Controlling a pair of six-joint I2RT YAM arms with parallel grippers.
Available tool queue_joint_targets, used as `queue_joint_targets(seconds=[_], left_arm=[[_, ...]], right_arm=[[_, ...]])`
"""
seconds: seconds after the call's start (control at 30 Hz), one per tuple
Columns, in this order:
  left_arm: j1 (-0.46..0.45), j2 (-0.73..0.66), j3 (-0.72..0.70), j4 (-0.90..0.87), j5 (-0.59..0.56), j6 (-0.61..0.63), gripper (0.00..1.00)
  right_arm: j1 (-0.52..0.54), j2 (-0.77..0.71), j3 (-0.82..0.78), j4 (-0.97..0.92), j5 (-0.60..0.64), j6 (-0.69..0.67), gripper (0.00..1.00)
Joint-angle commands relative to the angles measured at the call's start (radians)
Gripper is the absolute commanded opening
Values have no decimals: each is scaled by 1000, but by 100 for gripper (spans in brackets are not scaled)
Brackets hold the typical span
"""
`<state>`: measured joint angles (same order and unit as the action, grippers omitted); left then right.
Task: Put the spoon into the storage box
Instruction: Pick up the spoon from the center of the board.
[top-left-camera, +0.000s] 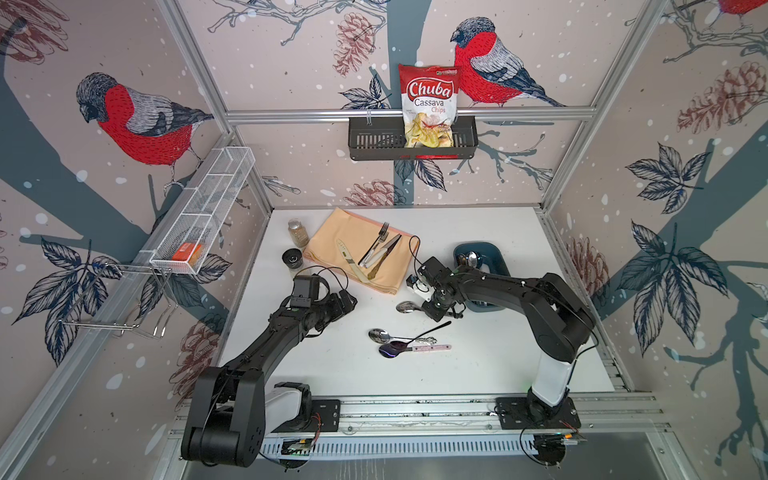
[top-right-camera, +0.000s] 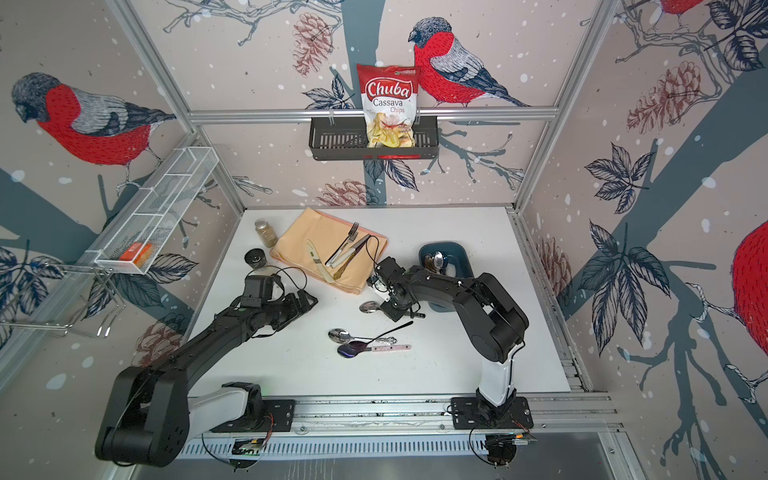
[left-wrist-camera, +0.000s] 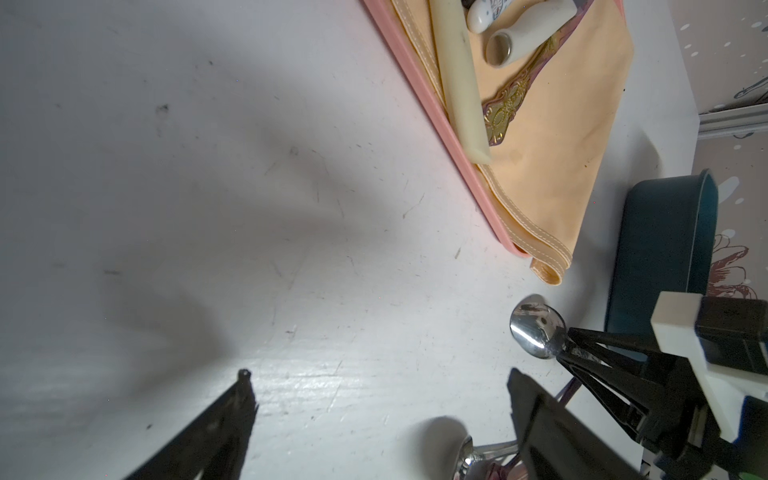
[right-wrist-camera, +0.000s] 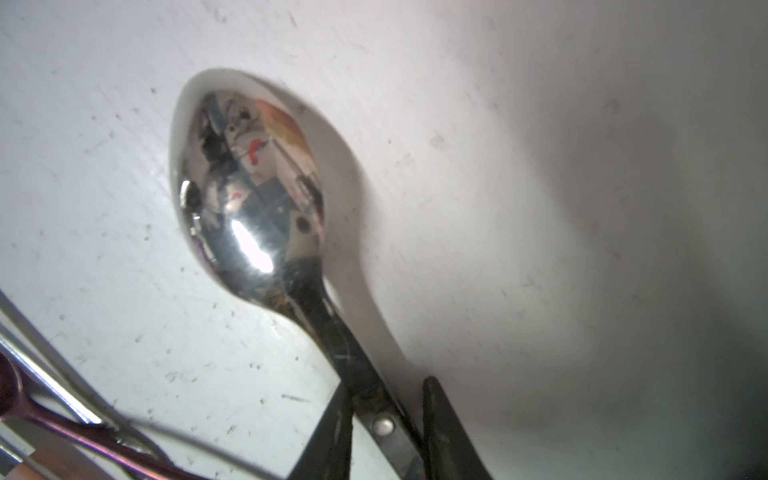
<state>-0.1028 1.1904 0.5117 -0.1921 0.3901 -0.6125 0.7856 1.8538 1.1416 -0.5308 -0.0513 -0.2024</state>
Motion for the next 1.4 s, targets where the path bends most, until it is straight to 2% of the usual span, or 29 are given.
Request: queue_joint_targets(seconds=[0.0,0.2,0.47,0.93,1.13,1.37], left_arm=[[2,3,12,16,3,16,96],[2,3,18,13,4,16,96],[2,3,41,3,4,43,96],[-19,0,123,-39,-19,104,96],[-90,34,168,-43,-54,113,96],[-163,94,248,-53,-93,135,96]], right_arm=[[9,15,-11,-51,26,18,25],[13,18,-21,-51,47,27,17],[25,-24,-18,-26,93,31,11],[22,-87,100,-63,166,44,6],[-34,-128,144,-111,168,98,5],[-176,-179,190,-152,147,183,4]])
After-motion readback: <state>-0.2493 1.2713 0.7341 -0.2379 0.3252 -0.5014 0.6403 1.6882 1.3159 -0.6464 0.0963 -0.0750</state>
